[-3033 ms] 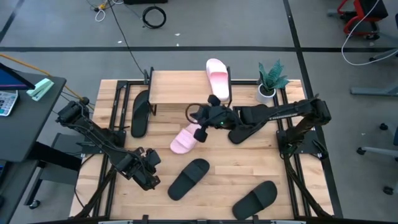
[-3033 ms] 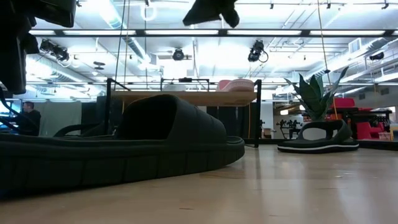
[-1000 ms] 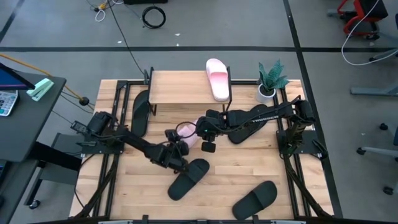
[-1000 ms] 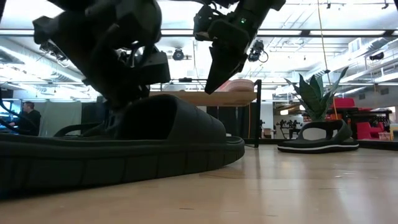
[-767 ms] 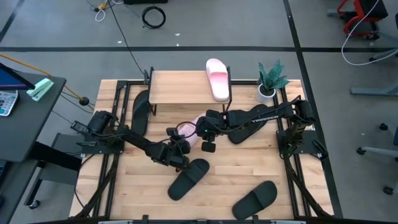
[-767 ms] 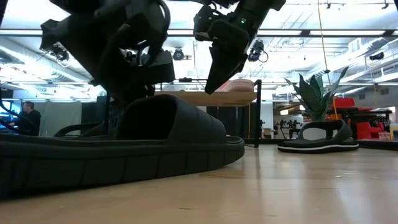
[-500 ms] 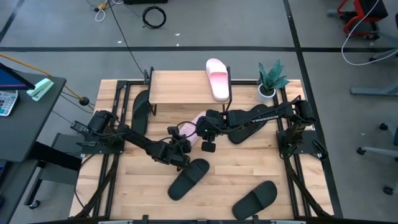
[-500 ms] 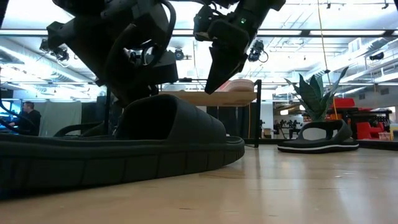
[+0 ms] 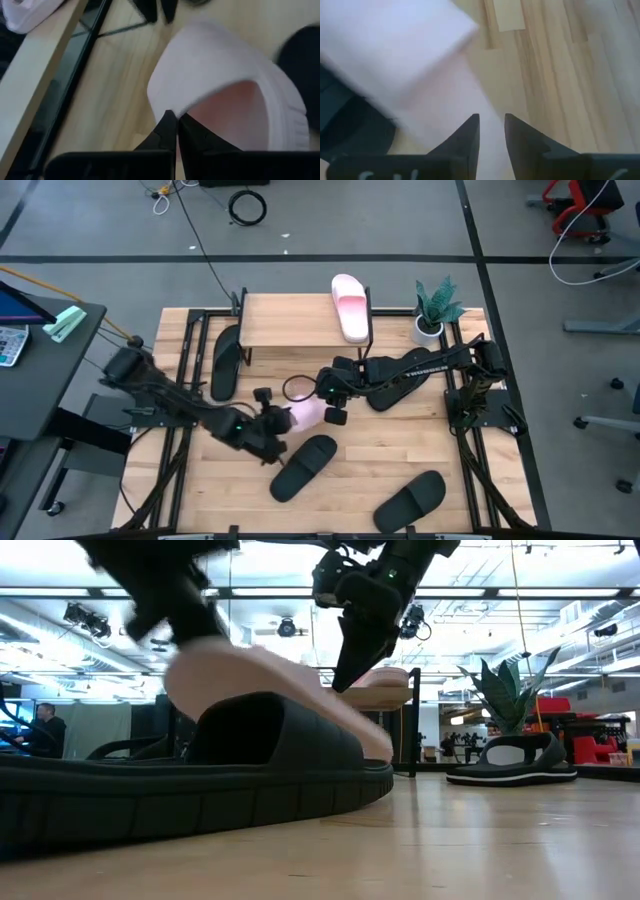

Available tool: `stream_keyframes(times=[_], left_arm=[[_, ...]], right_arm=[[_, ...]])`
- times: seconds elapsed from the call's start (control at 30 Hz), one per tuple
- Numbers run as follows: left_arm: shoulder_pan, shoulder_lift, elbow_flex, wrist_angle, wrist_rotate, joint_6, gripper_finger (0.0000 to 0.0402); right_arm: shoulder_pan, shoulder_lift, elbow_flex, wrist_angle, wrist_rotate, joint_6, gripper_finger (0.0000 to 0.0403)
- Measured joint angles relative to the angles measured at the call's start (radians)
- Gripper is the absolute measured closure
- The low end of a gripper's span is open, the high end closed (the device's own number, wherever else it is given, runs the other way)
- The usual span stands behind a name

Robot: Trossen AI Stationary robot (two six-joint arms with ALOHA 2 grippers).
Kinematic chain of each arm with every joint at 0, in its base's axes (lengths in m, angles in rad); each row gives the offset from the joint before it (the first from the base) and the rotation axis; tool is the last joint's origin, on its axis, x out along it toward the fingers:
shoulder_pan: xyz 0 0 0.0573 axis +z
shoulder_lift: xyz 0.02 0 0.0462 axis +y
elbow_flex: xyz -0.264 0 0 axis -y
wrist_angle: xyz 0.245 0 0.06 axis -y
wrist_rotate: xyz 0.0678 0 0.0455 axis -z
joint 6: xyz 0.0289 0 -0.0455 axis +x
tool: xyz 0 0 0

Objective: Pick and place slides into the shelf
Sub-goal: Align the pink slide on the shelf with the other pink slide

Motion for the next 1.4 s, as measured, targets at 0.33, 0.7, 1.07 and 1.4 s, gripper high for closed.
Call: stream_keyframes(times=[0.33,0.7,1.07,1.4], left_arm=[[-0.151,-0.235,0.0,-0.16,0.024,0.061,0.0395],[-0.244,-0.312,0.0,-0.02,0.077,0.167,0.0395],[-0.275,-0.314,0.0,0.017,0.073,0.195,0.0396],[-0.267,-0.314,0.0,0.038,0.072,0.214,0.0396]], right_arm=[[0.121,-0.008,0.0,-0.001,-0.021,0.028,0.0314],[0.317,-0.063,0.0,0.258,0.169,-0.44,0.033],[0.304,-0.064,0.0,0.304,0.178,-0.6,0.0326],[0.309,-0.077,0.0,0.47,0.192,-0.823,0.0282]])
